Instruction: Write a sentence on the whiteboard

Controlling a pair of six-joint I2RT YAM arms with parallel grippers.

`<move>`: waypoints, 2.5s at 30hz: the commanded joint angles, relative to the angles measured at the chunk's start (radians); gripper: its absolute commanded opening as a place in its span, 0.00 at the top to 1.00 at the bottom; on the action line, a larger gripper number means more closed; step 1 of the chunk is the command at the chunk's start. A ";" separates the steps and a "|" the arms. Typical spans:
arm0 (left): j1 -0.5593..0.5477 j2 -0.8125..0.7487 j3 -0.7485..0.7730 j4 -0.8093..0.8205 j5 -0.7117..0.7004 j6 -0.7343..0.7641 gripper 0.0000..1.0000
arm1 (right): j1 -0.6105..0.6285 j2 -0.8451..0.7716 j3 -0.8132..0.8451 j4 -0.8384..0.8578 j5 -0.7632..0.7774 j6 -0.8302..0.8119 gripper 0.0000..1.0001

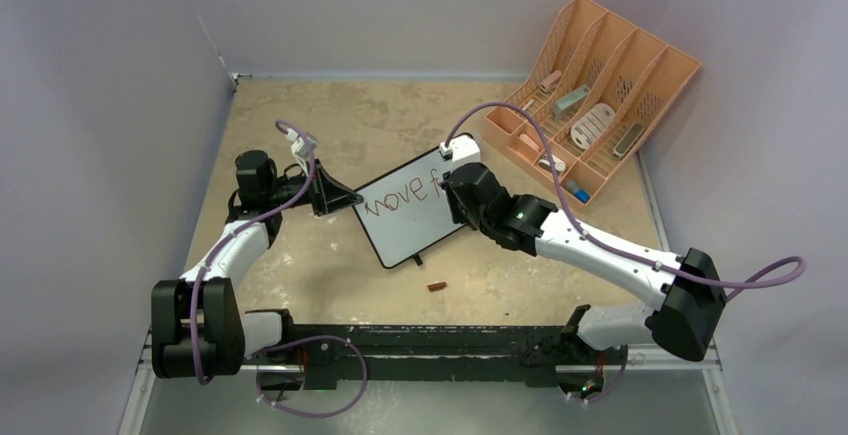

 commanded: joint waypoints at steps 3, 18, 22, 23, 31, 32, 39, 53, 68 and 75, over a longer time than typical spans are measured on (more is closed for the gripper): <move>-0.011 0.002 0.026 -0.008 0.013 0.045 1.00 | -0.006 -0.012 -0.005 -0.006 0.056 0.000 1.00; -0.010 0.001 0.026 -0.008 0.019 0.044 1.00 | -0.007 -0.003 0.044 0.038 0.071 -0.006 1.00; -0.010 0.002 0.026 -0.007 0.019 0.043 1.00 | -0.007 -0.001 0.053 0.047 0.067 -0.007 1.00; -0.010 0.003 0.027 -0.007 0.019 0.042 1.00 | -0.006 -0.002 0.055 0.051 0.065 -0.008 1.00; -0.010 0.004 0.026 -0.005 0.019 0.042 1.00 | -0.007 0.003 0.066 0.064 0.049 -0.015 1.00; -0.010 0.004 0.026 -0.005 0.018 0.042 1.00 | -0.008 0.004 0.066 0.065 0.044 -0.017 1.00; -0.010 0.004 0.027 -0.005 0.018 0.042 1.00 | -0.006 0.008 0.063 0.063 -0.001 -0.030 1.00; -0.010 0.005 0.028 -0.008 0.014 0.044 1.00 | -0.007 -0.024 0.045 0.030 -0.010 -0.034 1.00; -0.010 0.004 0.029 -0.014 0.012 0.047 1.00 | -0.020 -0.055 0.027 0.037 0.063 -0.048 1.00; -0.010 0.007 0.031 -0.014 0.012 0.047 1.00 | -0.030 -0.045 0.026 0.054 0.057 -0.045 1.00</move>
